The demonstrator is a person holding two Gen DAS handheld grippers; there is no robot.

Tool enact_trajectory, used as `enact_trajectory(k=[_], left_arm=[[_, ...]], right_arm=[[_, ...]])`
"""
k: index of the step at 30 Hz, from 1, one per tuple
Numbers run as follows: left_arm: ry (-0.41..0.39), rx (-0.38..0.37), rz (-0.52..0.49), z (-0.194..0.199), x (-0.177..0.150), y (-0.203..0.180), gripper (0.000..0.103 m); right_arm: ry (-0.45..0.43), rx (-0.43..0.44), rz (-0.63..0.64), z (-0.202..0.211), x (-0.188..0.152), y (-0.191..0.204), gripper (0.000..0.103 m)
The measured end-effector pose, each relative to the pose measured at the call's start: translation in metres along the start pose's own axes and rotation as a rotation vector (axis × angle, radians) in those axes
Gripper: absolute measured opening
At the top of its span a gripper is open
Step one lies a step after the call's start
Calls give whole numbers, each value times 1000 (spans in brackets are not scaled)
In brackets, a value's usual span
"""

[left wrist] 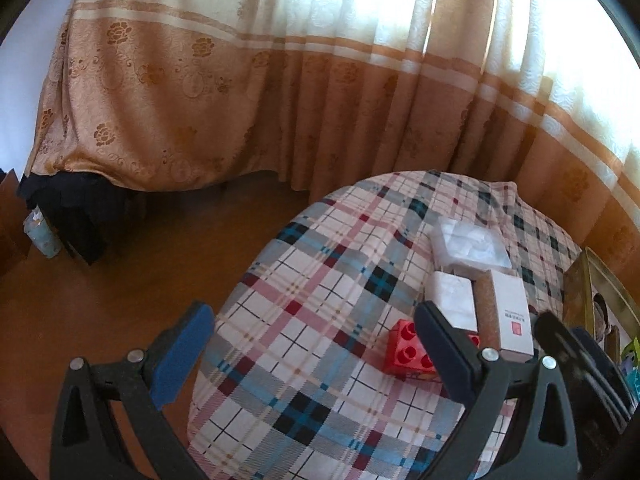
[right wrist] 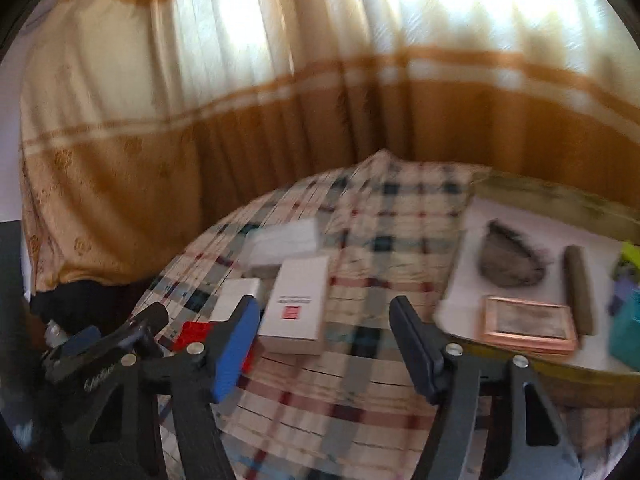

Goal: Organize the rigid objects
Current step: 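Move both grippers toward the red brick and white box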

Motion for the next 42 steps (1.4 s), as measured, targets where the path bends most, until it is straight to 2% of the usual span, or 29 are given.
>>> enact_trajectory(k=[3,9,14,16,17,18,19,26,29,31,33,37,39,42], left_arm=[[16,-3,38,-3,0,9,101],[48,5,95,-10,-4,20,101],[60,7,95,-13,-6,19,101],[64,3,91,-14,-7,18,101],[68,1,88,-14,-7,19,101],[74,-5,86,-14,-8,19,101],[76,-10,88,-14,-9,19,101],[91,-34,109,-16,-11,21,100],[71,-84,54,-11,-10,9,100],[59,-115,-9,-7,-9,-5,100],[71,-145,-100,-7,-12,-25,100],[130,-135,-273,-17,-21,-62,101],[140,-139,-306,-21,-22,-73,101],[191,-64,-341,-33,-26,-75,98]], right_arm=[[26,-5,25,-18,5,8,66],[102,-22,26,-39,3,10,64],[197,-25,25,-63,-1,11,64],[203,-39,48,-67,0,13,63],[206,-46,70,-68,-1,15,60],[207,-61,95,-67,-2,15,48],[207,-62,112,-65,-4,16,43],[203,20,119,-33,-28,15,43],[190,57,80,-11,-38,8,43],[165,59,47,4,-38,-1,43],[181,47,50,14,-45,-7,43],[217,49,23,19,-66,-14,43],[227,76,-22,19,-69,-19,43],[226,75,-20,18,-70,-19,43]])
Point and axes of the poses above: each gripper's, at about its wrist camera, not at the fingertips, and z roughly against the way its jaws point, y to its left, x to its top, the point moved 8 cm from there along -z, roughly the way its jaws point, and after that the axes turned 6 degrees about y, right-handed, at the moved point
